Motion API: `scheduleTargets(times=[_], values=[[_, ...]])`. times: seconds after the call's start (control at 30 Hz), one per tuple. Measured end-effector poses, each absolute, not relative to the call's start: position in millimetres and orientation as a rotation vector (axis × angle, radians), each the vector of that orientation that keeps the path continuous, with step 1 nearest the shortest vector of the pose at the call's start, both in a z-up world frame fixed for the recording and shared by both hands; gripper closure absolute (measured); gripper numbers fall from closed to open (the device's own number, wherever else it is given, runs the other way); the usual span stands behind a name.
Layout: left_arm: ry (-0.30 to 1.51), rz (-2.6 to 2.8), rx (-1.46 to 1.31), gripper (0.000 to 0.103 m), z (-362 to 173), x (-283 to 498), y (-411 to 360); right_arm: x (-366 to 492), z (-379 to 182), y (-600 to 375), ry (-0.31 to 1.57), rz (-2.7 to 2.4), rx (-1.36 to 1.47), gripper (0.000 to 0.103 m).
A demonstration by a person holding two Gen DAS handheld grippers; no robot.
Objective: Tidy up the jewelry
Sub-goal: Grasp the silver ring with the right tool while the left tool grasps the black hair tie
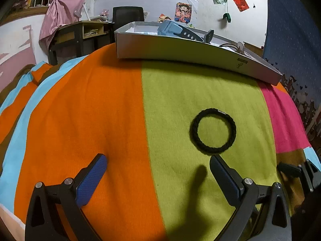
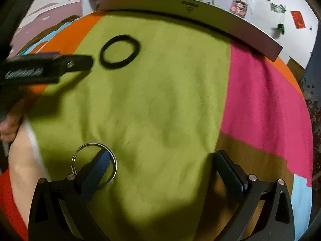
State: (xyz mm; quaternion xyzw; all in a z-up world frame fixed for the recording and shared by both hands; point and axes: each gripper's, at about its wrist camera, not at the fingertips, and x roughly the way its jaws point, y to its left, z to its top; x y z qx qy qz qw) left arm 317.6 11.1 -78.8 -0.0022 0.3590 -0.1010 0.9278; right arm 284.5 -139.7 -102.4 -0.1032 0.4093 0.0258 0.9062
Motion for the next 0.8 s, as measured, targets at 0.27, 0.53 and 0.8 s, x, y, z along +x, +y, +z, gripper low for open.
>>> scheduleTargets(times=[0.27,0.53,0.8], values=[[0.709,-0.237,-0.01,0.0,-76.4,327.0,5.5,316.9,-93.4,-148.7,0.813,-0.006,-0.201,0.001],[0.675,-0.277,0.02,0.014,-72.6,339.8,-13.4,347.6,-78.5,-143.5,0.747,-0.034,-0.248,0.003],[0.684,-0.281,0.036,0.044,-75.1,341.8,-17.1,345.6,-68.5,-151.1,0.705,-0.017,-0.236,0.038]])
